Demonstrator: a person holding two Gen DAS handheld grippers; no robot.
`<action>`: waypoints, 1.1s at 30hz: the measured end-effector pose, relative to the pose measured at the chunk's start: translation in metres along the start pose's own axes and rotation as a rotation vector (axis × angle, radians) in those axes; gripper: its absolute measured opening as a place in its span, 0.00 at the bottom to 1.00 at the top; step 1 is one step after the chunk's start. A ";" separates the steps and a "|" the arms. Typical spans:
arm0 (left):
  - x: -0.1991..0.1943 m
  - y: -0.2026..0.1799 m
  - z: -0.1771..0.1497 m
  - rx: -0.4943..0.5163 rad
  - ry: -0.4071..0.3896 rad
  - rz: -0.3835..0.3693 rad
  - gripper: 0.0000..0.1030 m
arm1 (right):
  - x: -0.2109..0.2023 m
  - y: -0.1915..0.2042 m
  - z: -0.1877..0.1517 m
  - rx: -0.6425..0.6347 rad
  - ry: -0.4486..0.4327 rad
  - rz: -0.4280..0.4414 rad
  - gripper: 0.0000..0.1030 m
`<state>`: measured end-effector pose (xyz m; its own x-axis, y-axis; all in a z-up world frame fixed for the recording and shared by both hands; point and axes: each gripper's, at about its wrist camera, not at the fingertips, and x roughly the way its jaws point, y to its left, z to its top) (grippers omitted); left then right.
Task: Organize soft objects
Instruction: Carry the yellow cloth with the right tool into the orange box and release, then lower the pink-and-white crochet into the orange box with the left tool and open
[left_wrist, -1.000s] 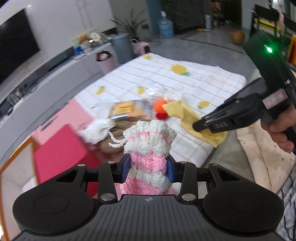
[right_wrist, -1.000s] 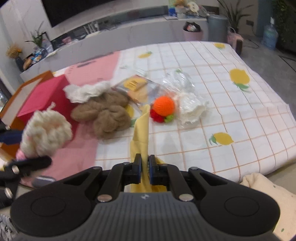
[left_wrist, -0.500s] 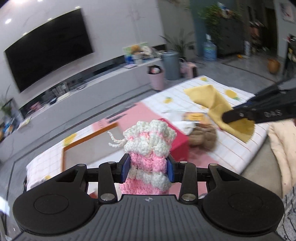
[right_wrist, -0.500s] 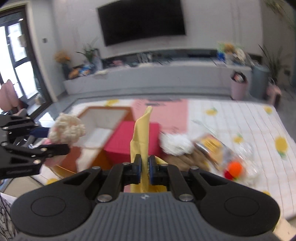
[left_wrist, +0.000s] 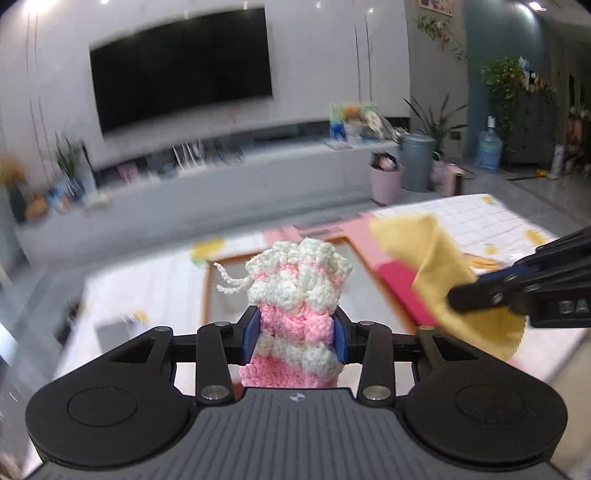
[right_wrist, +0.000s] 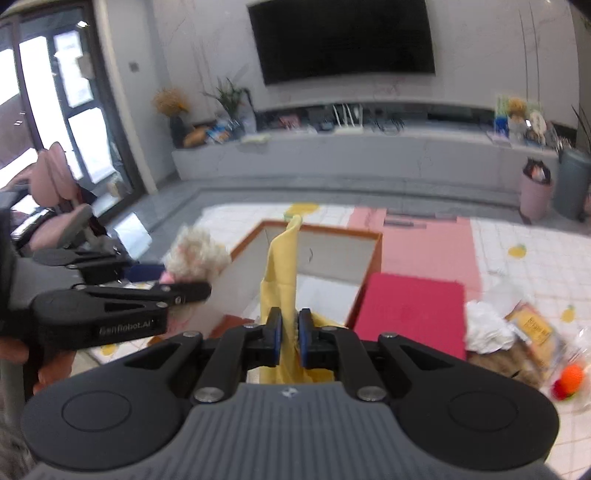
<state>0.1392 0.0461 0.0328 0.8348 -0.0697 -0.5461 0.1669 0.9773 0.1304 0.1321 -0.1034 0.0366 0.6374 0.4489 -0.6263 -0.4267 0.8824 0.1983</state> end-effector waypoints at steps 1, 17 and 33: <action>0.007 -0.001 -0.004 0.002 0.006 0.019 0.44 | 0.014 0.002 0.001 0.011 0.026 -0.001 0.07; 0.029 0.034 -0.036 -0.005 0.059 0.053 0.44 | 0.180 0.034 -0.031 -0.447 0.453 -0.289 0.04; 0.031 0.057 -0.033 -0.105 0.085 0.012 0.45 | 0.185 0.039 -0.013 -0.417 0.592 -0.226 0.65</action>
<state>0.1574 0.1058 -0.0041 0.7880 -0.0448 -0.6140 0.0976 0.9938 0.0528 0.2254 0.0122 -0.0812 0.3372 0.0088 -0.9414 -0.6089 0.7647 -0.2109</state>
